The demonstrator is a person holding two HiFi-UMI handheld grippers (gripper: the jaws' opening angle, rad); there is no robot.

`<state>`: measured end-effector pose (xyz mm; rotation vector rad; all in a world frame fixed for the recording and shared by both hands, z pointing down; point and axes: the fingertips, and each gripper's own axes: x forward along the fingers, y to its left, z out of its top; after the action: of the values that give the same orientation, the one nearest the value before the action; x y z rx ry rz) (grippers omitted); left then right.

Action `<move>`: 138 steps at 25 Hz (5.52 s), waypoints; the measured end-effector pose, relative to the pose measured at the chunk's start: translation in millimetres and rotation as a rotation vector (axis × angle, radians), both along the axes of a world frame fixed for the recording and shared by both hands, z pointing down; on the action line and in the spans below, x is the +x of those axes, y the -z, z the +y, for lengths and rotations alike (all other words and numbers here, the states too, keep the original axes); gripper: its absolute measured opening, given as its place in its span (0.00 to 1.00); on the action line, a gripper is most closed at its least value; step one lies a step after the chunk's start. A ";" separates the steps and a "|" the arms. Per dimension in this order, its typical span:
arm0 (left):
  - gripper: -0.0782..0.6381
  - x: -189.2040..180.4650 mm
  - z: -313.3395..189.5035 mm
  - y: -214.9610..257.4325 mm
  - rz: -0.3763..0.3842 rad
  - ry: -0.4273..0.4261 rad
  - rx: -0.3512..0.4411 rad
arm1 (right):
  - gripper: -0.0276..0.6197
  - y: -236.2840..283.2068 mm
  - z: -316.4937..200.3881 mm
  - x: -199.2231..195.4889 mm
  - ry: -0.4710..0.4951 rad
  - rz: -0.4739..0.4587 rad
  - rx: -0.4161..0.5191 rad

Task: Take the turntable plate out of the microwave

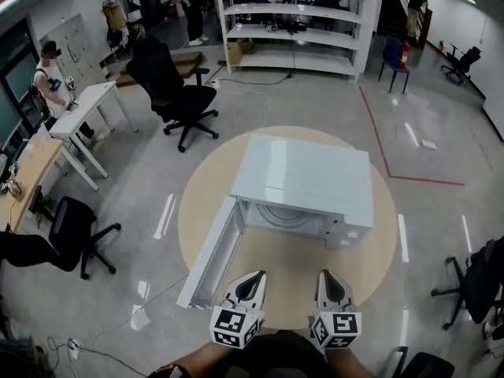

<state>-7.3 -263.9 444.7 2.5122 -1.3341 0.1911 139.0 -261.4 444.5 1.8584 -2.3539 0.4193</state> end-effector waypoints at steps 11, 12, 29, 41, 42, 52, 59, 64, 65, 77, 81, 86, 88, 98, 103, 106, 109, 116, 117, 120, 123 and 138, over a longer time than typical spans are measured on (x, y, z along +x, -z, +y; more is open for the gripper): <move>0.17 42.0 -40.9 -7.2 0.065 0.152 -0.093 | 0.07 -6.3 -46.8 47.5 0.120 -0.075 0.011; 0.17 44.4 -43.1 -11.1 0.076 0.158 -0.105 | 0.07 -8.9 -50.3 50.5 0.123 -0.081 0.014; 0.18 58.4 -92.4 -56.5 0.128 0.133 -0.201 | 0.07 -50.1 -78.3 39.3 0.167 -0.028 -0.064; 0.22 31.8 -151.8 -105.7 0.188 0.168 -0.348 | 0.07 -87.8 -131.3 -14.8 0.258 -0.102 -0.191; 0.23 29.6 -156.5 -112.3 0.196 0.172 -0.368 | 0.07 -92.7 -135.1 -18.4 0.261 -0.110 -0.205; 0.27 16.1 -206.3 -166.3 0.296 0.220 -0.536 | 0.07 -130.9 -171.0 -25.6 0.187 -0.200 -0.303; 0.29 17.6 -237.8 -191.8 0.383 0.265 -0.612 | 0.12 -144.7 -187.4 -26.3 0.166 -0.231 -0.338; 0.30 15.6 -250.8 -205.7 0.415 0.298 -0.640 | 0.12 -155.8 -194.8 -25.0 0.150 -0.248 -0.365; 0.30 15.4 -252.7 -208.7 0.418 0.303 -0.647 | 0.12 -158.3 -196.3 -25.0 0.146 -0.250 -0.370; 0.30 13.0 -267.3 -222.0 0.506 0.348 -0.679 | 0.12 -177.6 -202.7 -26.8 0.128 -0.260 -0.402; 0.30 9.6 -269.5 -222.7 0.559 0.389 -0.686 | 0.12 -183.6 -202.8 -27.2 0.132 -0.263 -0.418; 0.25 4.7 -268.0 -228.5 0.589 0.430 -0.719 | 0.12 -192.6 -207.0 -31.0 0.118 -0.317 -0.440; 0.22 4.6 -266.6 -230.2 0.583 0.439 -0.727 | 0.12 -200.2 -209.9 -33.3 0.106 -0.363 -0.459; 0.19 2.2 -268.6 -227.6 0.604 0.470 -0.741 | 0.13 -230.1 -224.7 -38.7 0.023 -0.604 -0.521; 0.19 4.5 -268.2 -223.7 0.618 0.465 -0.737 | 0.18 -233.6 -231.0 -41.0 -0.007 -0.750 -0.525; 0.19 4.9 -268.0 -223.3 0.620 0.468 -0.739 | 0.18 -232.1 -234.8 -44.8 -0.015 -0.813 -0.527; 0.19 5.1 -267.1 -223.3 0.622 0.469 -0.740 | 0.18 -230.2 -241.2 -46.8 -0.038 -0.890 -0.530; 0.19 6.6 -267.3 -220.9 0.619 0.444 -0.730 | 0.18 -230.0 -245.6 -42.5 -0.085 -1.024 -0.528; 0.19 7.0 -267.1 -221.4 0.621 0.440 -0.731 | 0.17 -229.6 -245.4 -41.9 -0.087 -1.033 -0.524; 0.19 8.8 -267.2 -221.9 0.648 0.415 -0.735 | 0.17 -228.0 -245.1 -40.5 -0.093 -1.048 -0.514; 0.19 10.0 -267.7 -220.3 0.685 0.388 -0.736 | 0.17 -224.9 -245.0 -39.9 -0.094 -1.057 -0.502; 0.27 26.4 -273.9 -218.6 0.789 0.327 -0.769 | 0.17 -208.1 -246.4 -38.0 -0.075 -1.061 -0.458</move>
<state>19.1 -537.8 663.3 1.4530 -1.0230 -0.2840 101.1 -507.8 652.6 1.6783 -2.2901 2.1684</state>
